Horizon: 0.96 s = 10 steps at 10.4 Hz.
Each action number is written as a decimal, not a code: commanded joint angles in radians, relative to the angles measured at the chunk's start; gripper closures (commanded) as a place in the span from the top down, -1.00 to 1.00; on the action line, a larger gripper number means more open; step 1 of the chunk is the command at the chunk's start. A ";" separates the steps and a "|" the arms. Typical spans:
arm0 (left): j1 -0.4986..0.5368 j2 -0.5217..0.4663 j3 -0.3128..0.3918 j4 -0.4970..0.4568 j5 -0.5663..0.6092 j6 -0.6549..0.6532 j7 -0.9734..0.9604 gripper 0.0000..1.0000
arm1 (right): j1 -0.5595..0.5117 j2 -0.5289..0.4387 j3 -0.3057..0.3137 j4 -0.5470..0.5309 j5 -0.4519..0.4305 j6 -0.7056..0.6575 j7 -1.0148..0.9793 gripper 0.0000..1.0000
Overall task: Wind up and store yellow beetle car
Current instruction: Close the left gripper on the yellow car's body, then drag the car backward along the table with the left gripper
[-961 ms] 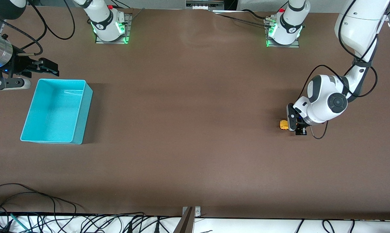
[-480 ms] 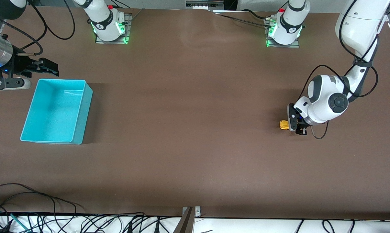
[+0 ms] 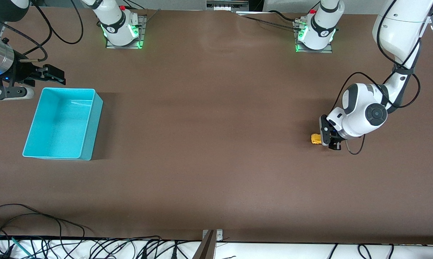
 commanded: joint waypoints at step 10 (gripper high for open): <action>0.306 0.099 0.002 0.137 0.021 -0.009 0.402 -0.74 | -0.006 -0.010 0.000 -0.013 0.017 0.012 -0.003 1.00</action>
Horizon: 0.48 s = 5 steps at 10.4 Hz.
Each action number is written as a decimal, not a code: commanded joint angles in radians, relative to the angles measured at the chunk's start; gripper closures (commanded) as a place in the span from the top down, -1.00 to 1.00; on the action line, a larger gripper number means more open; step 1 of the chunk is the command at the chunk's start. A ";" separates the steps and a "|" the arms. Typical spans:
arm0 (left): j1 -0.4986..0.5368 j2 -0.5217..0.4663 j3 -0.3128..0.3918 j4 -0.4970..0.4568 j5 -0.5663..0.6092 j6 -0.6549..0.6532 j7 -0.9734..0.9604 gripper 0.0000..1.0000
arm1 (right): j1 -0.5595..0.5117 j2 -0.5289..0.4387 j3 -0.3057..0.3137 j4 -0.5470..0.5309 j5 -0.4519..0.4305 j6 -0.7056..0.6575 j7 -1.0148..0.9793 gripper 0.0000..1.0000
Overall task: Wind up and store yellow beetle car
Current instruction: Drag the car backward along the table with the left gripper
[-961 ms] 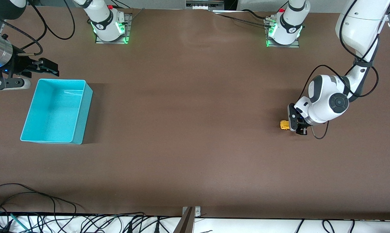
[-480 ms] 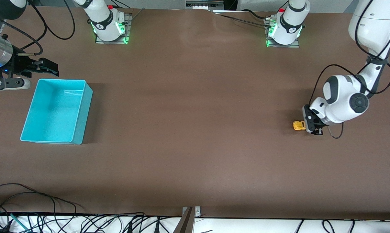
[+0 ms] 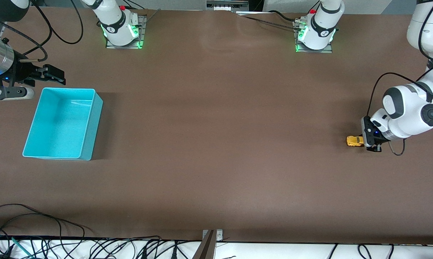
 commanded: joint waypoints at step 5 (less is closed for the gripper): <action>0.047 0.040 -0.001 0.041 0.023 -0.002 0.077 -0.73 | -0.004 -0.010 0.001 -0.013 0.017 0.012 -0.003 1.00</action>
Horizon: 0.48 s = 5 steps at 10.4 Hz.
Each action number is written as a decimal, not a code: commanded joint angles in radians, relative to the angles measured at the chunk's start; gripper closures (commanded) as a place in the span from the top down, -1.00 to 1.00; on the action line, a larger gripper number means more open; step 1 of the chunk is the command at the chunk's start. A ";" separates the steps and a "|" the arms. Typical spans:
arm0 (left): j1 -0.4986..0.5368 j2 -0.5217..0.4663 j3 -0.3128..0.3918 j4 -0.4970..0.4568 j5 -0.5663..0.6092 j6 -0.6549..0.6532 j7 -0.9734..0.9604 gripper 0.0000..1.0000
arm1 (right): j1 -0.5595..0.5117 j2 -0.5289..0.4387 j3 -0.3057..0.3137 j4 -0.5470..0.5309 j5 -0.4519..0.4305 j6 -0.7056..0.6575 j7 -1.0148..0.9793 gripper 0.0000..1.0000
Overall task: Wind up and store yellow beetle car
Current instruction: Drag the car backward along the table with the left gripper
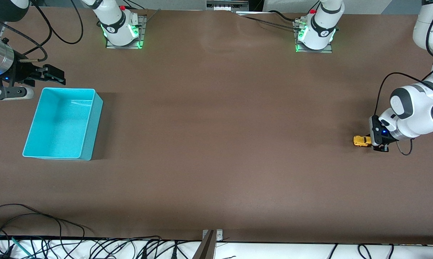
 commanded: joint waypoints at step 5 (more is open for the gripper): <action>0.032 0.031 0.000 0.033 0.021 -0.005 0.049 -0.73 | -0.006 -0.010 0.001 -0.013 0.017 0.010 -0.003 1.00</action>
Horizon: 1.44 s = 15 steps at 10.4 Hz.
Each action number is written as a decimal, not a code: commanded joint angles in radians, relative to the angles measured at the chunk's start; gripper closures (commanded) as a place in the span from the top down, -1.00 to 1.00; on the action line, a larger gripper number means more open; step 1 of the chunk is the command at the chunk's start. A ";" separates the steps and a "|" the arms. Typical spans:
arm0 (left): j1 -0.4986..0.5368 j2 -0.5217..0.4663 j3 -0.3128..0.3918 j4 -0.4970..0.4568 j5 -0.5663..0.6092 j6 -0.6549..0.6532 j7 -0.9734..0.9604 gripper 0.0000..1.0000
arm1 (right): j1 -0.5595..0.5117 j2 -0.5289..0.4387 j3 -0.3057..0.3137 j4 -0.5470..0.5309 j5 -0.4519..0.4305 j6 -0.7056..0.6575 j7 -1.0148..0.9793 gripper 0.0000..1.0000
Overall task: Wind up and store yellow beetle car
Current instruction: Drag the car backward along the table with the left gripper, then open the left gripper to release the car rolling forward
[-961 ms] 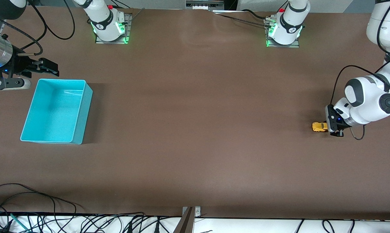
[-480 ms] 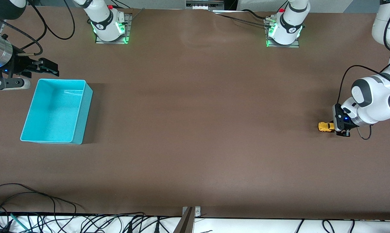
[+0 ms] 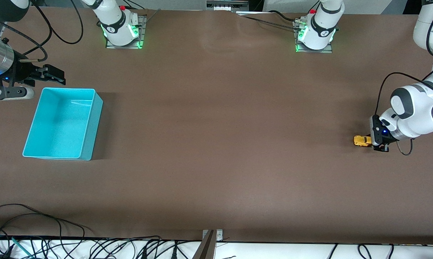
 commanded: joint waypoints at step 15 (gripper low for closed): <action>0.005 -0.095 -0.086 0.350 0.007 -0.733 -0.371 1.00 | -0.006 -0.015 -0.008 -0.011 0.037 0.004 -0.017 1.00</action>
